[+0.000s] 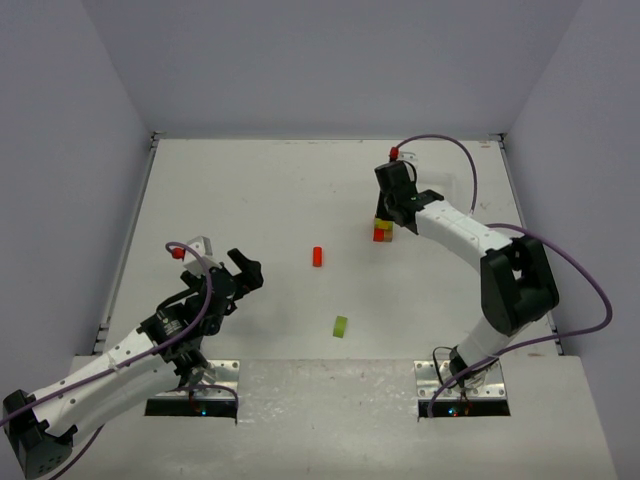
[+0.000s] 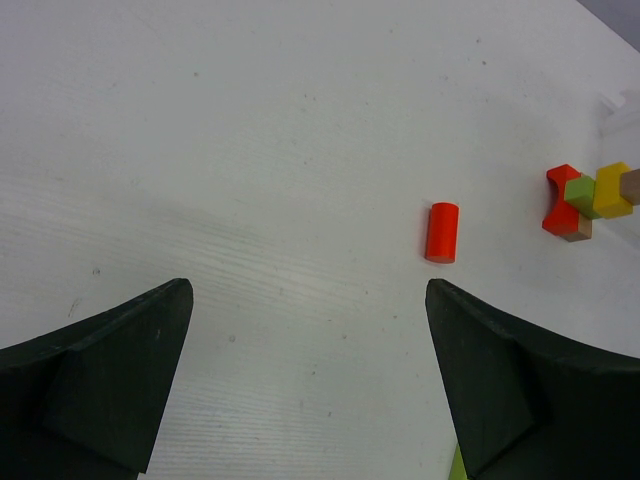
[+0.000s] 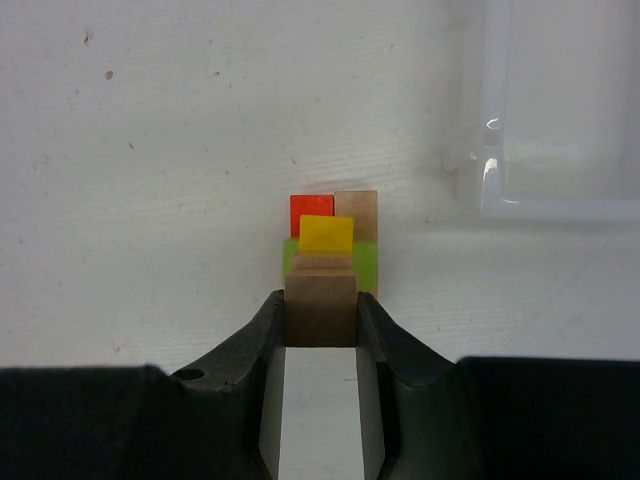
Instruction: Build the wood block tower
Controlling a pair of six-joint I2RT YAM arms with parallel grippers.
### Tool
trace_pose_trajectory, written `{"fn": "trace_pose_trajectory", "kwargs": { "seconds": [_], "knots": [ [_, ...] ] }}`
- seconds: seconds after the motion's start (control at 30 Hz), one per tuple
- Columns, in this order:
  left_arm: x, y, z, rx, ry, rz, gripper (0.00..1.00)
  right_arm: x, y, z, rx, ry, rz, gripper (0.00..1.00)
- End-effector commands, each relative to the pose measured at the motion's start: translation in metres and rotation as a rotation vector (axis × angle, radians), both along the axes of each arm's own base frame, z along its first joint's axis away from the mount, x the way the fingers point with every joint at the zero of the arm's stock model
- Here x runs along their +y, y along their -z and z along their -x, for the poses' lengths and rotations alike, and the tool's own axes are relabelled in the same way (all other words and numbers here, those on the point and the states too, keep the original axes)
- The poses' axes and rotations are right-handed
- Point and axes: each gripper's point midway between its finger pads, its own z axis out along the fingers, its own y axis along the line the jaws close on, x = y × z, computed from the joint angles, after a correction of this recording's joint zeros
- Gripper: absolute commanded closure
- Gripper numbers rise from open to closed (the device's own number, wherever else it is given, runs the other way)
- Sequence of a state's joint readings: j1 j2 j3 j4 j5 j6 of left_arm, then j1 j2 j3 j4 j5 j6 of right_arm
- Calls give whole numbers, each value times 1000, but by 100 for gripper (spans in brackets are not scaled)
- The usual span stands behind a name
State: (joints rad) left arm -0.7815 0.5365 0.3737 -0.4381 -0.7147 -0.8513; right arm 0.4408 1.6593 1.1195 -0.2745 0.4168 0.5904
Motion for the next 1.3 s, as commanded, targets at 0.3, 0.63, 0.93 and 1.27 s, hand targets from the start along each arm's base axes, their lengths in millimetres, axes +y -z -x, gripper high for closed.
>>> {"fn": "trace_pose_trajectory", "kwargs": {
  "seconds": [0.3,0.63,0.93,1.27],
  "knots": [
    [-2,-11,-5,-39,-4,33,0,1,-17,-14,-47,44,-23,72],
    [-3,-11,-5,-39,-1,32,0,0,-17,-15,-47,52,-16,66],
    [-3,-11,-5,-39,1,32,0,0,-18,-15,-44,47,-19,60],
    [-3,-10,-5,-38,1,32,0,6,-23,-13,-47,26,-45,51]
  ]
}}
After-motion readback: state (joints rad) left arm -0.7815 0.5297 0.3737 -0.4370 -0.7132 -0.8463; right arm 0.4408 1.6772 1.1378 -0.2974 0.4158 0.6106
